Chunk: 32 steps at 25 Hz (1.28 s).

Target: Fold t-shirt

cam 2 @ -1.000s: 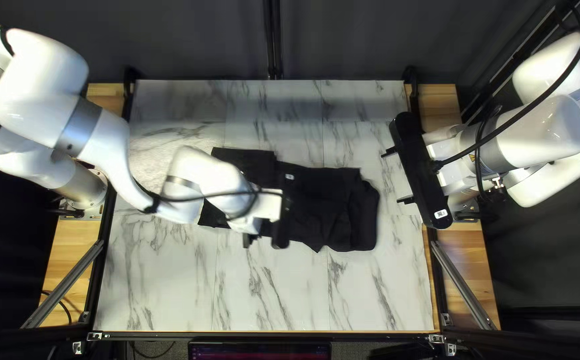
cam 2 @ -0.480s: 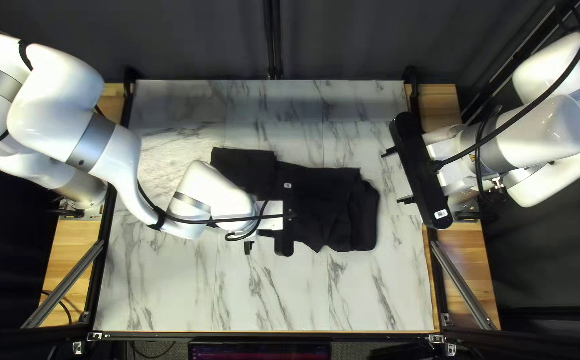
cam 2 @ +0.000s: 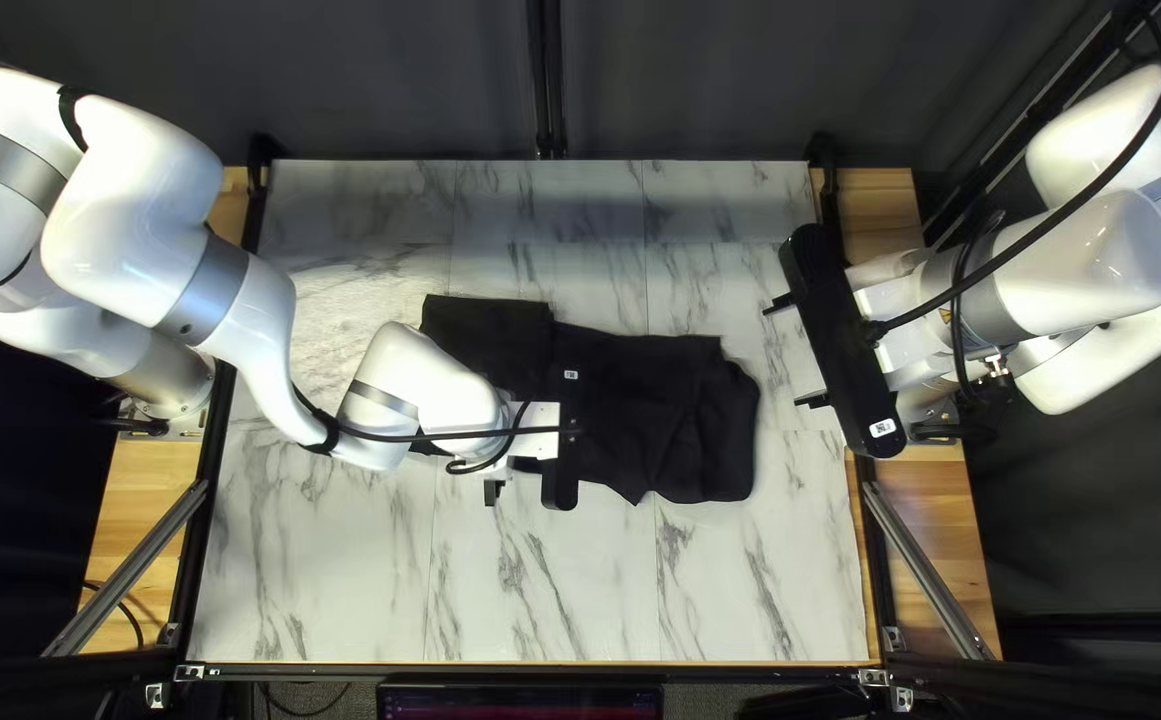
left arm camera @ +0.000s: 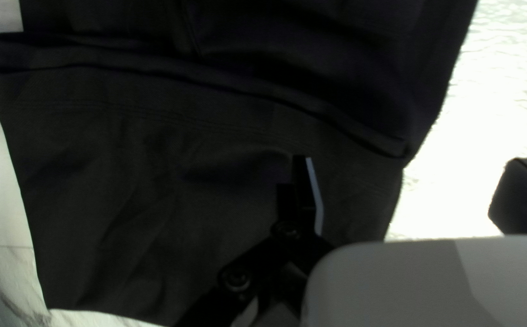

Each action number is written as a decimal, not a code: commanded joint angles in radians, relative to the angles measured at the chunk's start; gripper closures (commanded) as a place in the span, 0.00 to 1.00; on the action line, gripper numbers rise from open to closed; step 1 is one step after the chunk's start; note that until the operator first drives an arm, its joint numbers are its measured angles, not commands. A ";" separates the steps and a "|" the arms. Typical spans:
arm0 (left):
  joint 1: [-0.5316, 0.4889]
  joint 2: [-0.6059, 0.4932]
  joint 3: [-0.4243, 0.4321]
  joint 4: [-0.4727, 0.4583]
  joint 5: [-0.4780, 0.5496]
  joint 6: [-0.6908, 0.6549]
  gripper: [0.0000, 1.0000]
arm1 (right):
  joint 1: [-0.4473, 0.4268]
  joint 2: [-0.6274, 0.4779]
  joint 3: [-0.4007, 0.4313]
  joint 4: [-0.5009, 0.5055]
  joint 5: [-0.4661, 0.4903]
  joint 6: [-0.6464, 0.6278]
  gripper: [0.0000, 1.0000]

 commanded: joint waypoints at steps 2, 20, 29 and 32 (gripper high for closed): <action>0.009 0.016 -0.015 -0.011 -0.002 0.019 0.91 | 0.000 0.000 0.000 0.000 0.000 0.000 0.00; -0.024 0.011 -0.115 0.043 0.086 -0.044 1.00 | 0.000 0.000 0.000 0.000 0.000 0.000 0.00; -0.022 0.013 -0.075 0.088 0.015 -0.119 0.97 | 0.000 0.000 0.000 0.000 0.000 0.000 0.00; -0.024 0.009 -0.057 0.086 0.000 -0.128 0.06 | 0.000 0.000 0.000 0.000 0.000 0.000 0.00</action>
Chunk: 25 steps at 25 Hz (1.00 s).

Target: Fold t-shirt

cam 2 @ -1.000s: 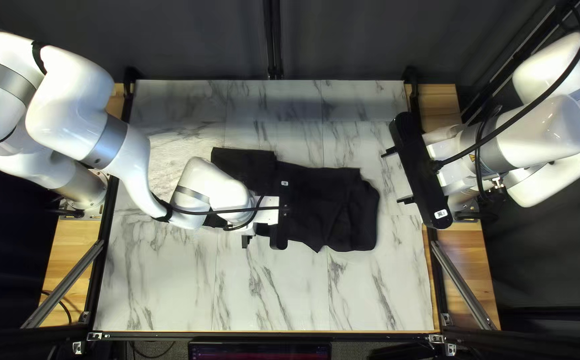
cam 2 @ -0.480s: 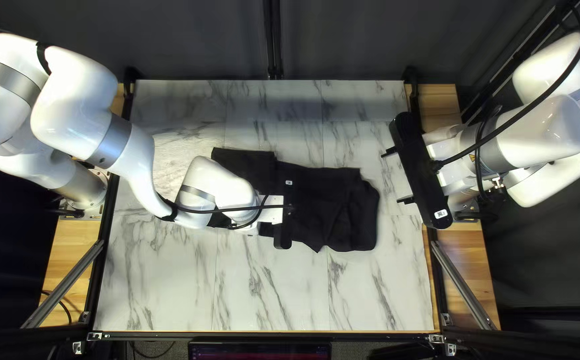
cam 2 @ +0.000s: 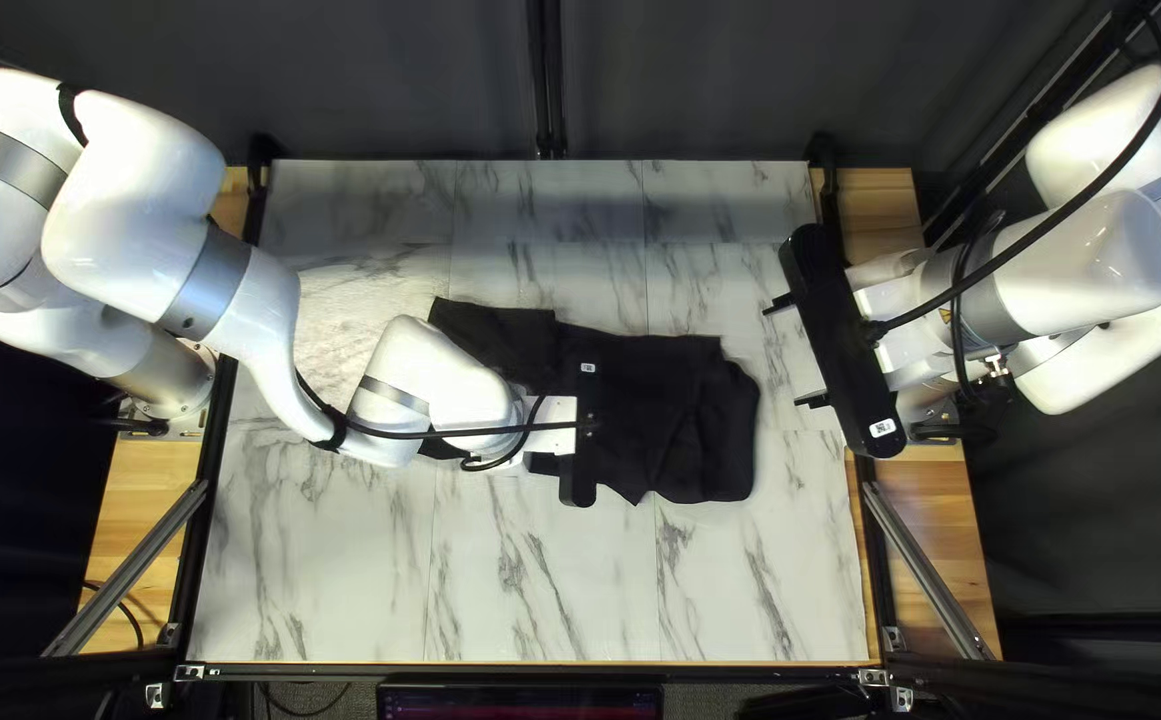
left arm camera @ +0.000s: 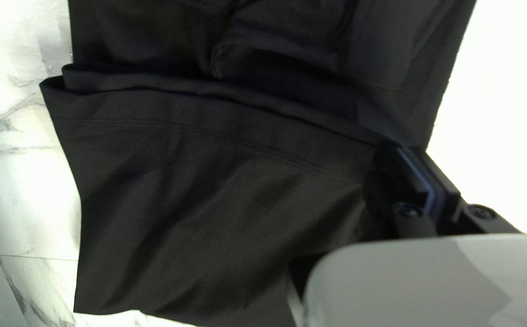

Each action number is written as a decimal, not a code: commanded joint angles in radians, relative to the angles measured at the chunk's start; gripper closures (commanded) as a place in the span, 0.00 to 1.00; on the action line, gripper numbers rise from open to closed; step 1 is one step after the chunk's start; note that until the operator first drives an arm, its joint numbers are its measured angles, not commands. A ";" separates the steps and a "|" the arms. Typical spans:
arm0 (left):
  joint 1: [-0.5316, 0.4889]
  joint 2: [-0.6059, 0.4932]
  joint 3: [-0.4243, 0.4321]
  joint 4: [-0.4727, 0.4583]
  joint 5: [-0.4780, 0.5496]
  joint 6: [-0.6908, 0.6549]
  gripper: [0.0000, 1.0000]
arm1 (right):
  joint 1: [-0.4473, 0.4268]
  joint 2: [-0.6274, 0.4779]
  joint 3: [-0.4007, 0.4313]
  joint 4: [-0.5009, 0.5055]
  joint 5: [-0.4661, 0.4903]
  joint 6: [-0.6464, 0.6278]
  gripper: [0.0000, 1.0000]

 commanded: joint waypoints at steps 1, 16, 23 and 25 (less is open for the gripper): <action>-0.006 -0.021 0.040 0.001 -0.023 -0.018 0.00 | 0.000 0.000 0.000 0.000 0.000 0.000 0.00; 0.042 -0.229 0.295 0.069 -0.097 -0.096 0.00 | 0.000 0.000 0.000 0.000 0.000 0.000 0.00; 0.090 -0.155 0.317 0.114 -0.187 -0.111 0.00 | 0.000 0.000 0.000 0.000 0.000 0.000 0.00; 0.099 -0.169 0.330 0.114 -0.179 -0.102 0.00 | 0.000 0.000 0.000 0.000 0.000 0.000 0.00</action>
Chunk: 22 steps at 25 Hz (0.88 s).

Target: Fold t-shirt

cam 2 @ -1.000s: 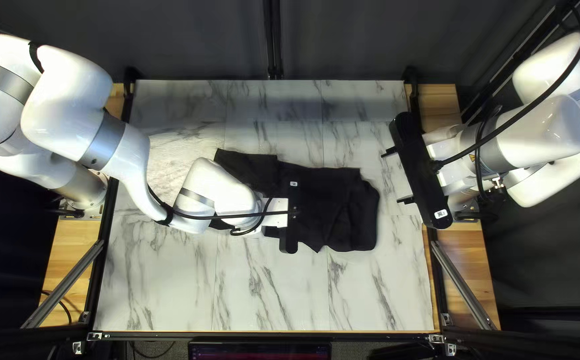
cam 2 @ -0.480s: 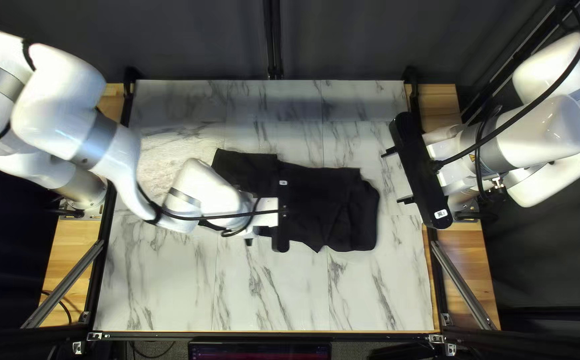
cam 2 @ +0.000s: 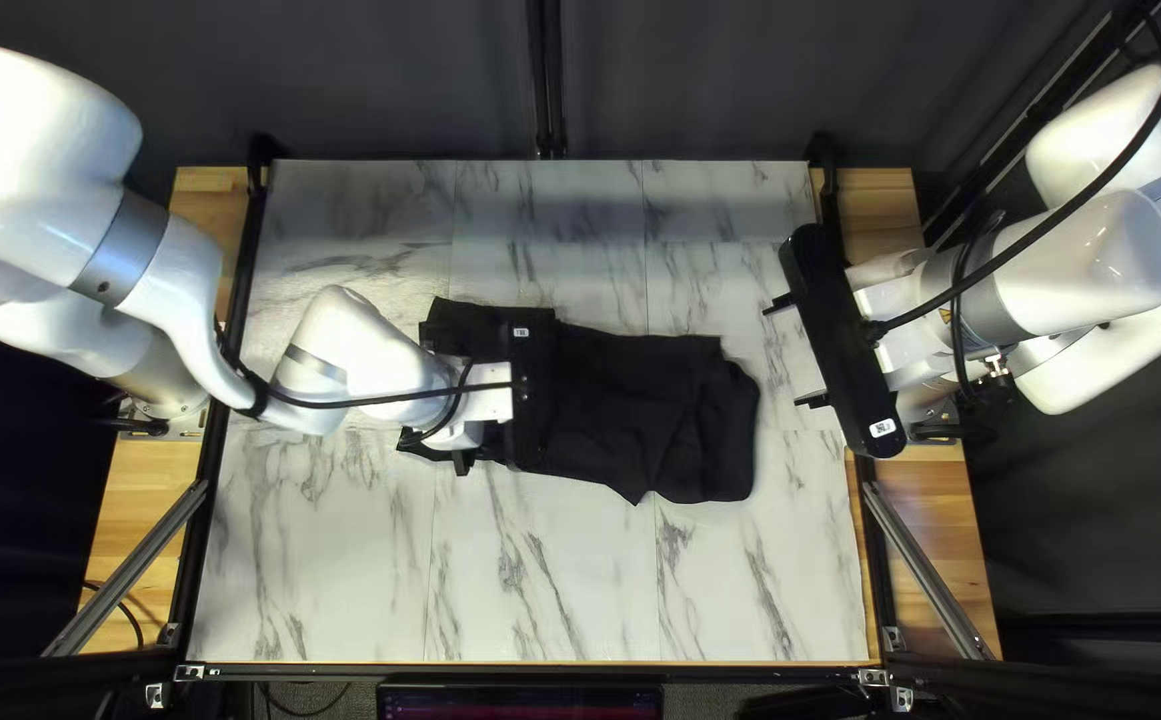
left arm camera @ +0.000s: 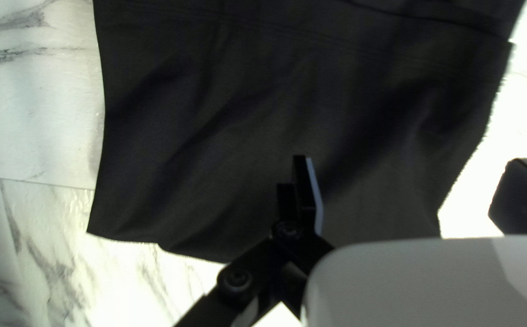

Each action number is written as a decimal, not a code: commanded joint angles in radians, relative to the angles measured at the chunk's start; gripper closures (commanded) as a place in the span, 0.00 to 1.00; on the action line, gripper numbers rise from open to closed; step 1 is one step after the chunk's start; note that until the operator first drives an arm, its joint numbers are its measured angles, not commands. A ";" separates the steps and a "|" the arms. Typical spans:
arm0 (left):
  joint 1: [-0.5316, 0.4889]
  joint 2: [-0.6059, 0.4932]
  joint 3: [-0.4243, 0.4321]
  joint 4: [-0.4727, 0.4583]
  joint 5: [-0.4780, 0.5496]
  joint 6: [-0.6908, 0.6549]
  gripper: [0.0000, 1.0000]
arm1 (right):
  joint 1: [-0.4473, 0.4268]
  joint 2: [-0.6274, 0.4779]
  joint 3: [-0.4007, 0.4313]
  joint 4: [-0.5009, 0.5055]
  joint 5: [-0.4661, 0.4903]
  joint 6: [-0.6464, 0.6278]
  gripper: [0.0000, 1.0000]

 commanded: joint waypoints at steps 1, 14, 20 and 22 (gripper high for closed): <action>0.026 -0.024 0.032 0.007 0.004 0.019 0.00 | 0.000 0.000 0.000 0.000 0.000 0.000 0.00; 0.023 -0.135 0.067 -0.001 0.089 0.037 0.00 | 0.000 0.000 0.000 0.000 0.000 0.000 0.00; 0.036 -0.112 0.071 0.011 0.041 0.048 0.00 | 0.000 0.000 0.000 0.000 0.000 0.000 0.00; 0.049 -0.109 0.079 0.017 0.028 0.053 0.00 | 0.000 0.000 0.000 0.000 0.000 0.000 0.00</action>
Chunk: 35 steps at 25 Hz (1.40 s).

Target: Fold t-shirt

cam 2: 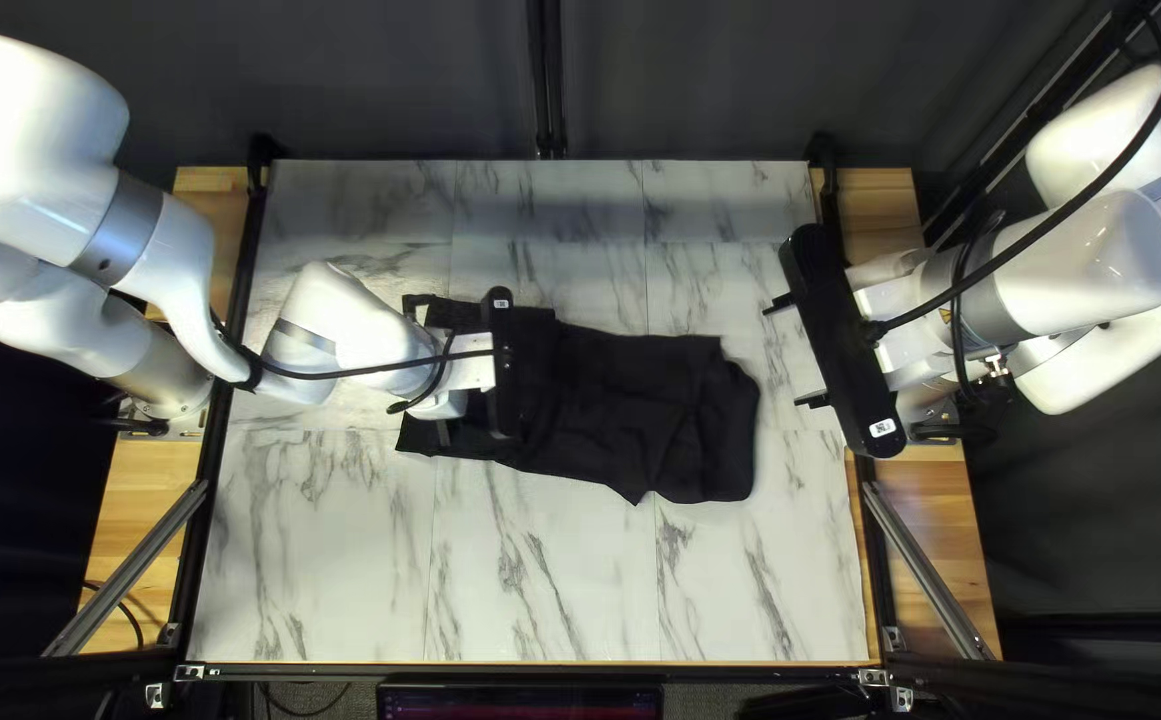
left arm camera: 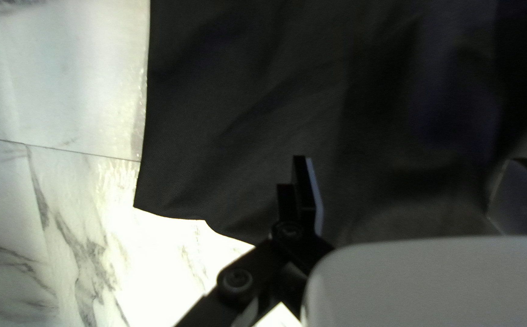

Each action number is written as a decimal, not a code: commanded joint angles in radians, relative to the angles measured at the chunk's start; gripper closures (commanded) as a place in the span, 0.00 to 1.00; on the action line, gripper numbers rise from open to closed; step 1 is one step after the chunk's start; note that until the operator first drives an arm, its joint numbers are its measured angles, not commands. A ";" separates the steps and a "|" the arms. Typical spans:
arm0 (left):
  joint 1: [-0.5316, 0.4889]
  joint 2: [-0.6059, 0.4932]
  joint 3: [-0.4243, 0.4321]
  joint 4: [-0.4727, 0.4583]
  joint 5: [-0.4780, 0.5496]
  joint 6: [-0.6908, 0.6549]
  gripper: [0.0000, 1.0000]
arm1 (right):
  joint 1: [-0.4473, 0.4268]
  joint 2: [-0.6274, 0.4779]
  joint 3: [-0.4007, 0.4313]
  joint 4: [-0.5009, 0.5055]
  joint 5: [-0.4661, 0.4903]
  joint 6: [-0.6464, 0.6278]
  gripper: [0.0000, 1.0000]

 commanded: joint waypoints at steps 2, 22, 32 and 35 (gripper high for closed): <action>0.033 0.023 0.013 0.011 -0.045 0.013 0.00 | 0.000 0.000 0.000 0.000 0.000 0.000 0.00; -0.114 0.117 -0.189 0.003 0.033 0.035 0.00 | 0.000 0.000 0.000 0.000 0.000 0.000 0.00; -0.014 0.205 -0.177 0.059 -0.061 0.019 0.00 | 0.000 0.000 0.000 0.000 0.000 0.000 0.00; -0.024 0.237 -0.181 0.063 -0.089 -0.006 0.00 | 0.000 0.000 0.000 0.000 0.000 0.000 0.00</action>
